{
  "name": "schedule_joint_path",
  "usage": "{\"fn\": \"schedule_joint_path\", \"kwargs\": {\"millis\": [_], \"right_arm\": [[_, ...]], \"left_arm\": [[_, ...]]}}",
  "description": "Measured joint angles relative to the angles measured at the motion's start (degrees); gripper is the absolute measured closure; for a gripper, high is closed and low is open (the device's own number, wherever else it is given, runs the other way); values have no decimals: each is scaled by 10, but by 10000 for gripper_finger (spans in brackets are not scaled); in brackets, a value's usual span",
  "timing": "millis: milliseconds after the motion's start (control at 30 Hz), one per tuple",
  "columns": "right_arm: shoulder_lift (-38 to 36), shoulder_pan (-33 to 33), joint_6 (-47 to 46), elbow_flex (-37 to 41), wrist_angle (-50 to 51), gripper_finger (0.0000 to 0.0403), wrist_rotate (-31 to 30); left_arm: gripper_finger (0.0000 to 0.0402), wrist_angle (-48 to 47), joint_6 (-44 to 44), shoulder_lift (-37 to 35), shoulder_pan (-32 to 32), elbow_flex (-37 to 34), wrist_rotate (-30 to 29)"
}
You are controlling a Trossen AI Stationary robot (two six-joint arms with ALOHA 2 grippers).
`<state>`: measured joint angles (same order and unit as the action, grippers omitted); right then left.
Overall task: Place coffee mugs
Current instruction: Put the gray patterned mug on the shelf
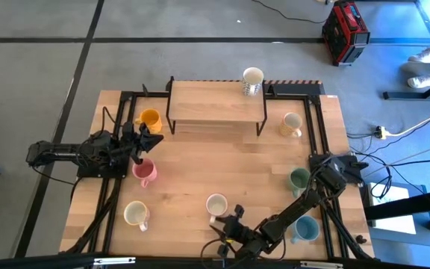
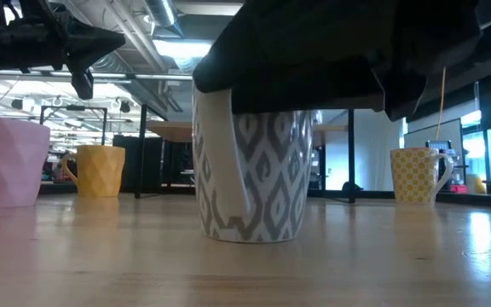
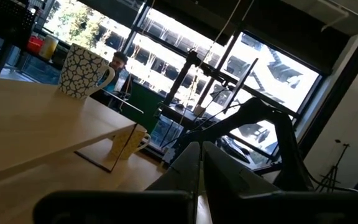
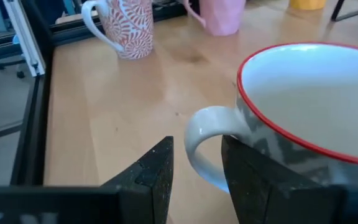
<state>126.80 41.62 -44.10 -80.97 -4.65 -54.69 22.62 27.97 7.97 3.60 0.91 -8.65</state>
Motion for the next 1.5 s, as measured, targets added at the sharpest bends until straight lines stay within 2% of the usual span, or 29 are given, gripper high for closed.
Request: {"fn": "schedule_joint_path", "kwargs": {"millis": [567,733,900,1033,1300,1500], "right_arm": [[47,-24,13,0,-64,272,-23],[47,-30,67,0,-106,272,-27],[47,-38,73,0,-107,273,-29],[47,-47,74,0,-106,296,-32],[45,-50,98,0,-106,389,-43],[44,-45,104,0,-109,388,-32]], "left_arm": [[388,-5,0,0,0,0,0],[388,-8,0,0,0,0,0],[388,-9,0,0,0,0,0],[388,-12,0,0,0,0,0],[388,-12,0,0,0,0,0],[388,-18,0,0,0,0,0]]}}
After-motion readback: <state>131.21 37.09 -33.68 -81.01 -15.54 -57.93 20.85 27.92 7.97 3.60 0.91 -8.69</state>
